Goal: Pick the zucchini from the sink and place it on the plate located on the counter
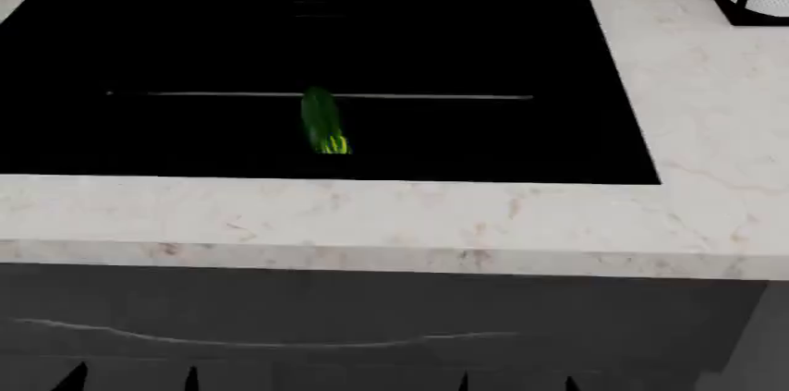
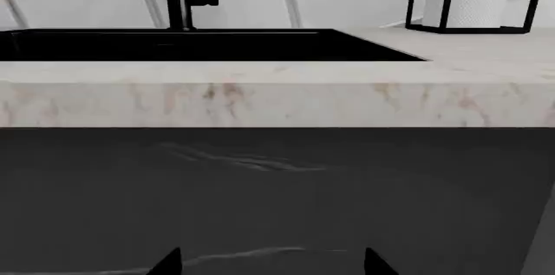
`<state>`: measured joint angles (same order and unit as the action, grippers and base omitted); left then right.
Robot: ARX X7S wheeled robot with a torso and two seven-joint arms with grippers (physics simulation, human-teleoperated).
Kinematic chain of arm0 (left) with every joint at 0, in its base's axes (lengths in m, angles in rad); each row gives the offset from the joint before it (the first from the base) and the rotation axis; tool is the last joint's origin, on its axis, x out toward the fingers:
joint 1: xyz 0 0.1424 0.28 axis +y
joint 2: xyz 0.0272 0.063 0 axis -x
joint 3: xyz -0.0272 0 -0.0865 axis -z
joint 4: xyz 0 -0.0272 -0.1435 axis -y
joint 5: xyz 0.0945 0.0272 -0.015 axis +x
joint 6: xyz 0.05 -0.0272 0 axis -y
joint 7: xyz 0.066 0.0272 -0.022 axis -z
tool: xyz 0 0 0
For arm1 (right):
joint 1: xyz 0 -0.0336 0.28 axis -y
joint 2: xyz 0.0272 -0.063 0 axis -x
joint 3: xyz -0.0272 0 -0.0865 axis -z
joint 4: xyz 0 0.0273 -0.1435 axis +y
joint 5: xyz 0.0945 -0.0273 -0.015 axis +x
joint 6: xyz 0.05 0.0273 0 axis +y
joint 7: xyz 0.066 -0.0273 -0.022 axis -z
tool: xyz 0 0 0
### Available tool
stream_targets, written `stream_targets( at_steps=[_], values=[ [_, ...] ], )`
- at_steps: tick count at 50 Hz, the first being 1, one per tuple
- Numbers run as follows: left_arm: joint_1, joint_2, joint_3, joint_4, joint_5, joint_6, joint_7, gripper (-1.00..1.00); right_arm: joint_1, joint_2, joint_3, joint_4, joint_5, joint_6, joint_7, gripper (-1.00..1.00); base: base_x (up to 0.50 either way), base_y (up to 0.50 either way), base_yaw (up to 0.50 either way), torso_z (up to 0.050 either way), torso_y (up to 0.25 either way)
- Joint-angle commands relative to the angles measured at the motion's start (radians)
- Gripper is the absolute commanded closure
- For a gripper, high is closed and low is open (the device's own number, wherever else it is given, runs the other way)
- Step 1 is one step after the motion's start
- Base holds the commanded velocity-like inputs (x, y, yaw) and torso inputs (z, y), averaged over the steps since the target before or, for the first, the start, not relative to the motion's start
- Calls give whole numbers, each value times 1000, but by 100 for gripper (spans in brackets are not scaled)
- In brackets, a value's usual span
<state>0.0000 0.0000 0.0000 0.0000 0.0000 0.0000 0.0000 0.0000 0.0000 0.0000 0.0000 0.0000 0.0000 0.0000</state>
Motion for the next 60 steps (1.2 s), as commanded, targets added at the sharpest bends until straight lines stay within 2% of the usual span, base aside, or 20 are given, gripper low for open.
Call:
stream_targets(
  at_steps=[1,12,14,29,53,55,60],
  values=[
    [0,-14,17,-6,-14,7,-16,-100,0,60,-73,5,60,-9,72,-100,0,0,0,0,0],
    [0,-52,59,-5,-53,2,-31,-100,11,71,-92,39,85,-30,79,-100,0,0,0,0,0],
    [10,-54,51,18,-110,-28,-6,-100,10,73,-95,37,87,-30,82,-100,0,0,0,13,0],
    [11,-75,76,49,-139,-81,-32,-100,9,87,-116,32,107,-28,100,-100,0,0,0,50,0],
    [4,-103,102,23,-182,-73,-49,-100,19,107,-143,49,139,-34,130,-100,0,0,0,50,0],
    [-1,-104,101,21,-180,-67,-58,-100,20,112,-144,22,140,-10,137,-100,0,0,0,50,0],
    [-75,-144,87,167,-189,-272,-107,-100,57,168,-130,-199,139,216,169,-100,0,0,0,10,0]
  ],
)
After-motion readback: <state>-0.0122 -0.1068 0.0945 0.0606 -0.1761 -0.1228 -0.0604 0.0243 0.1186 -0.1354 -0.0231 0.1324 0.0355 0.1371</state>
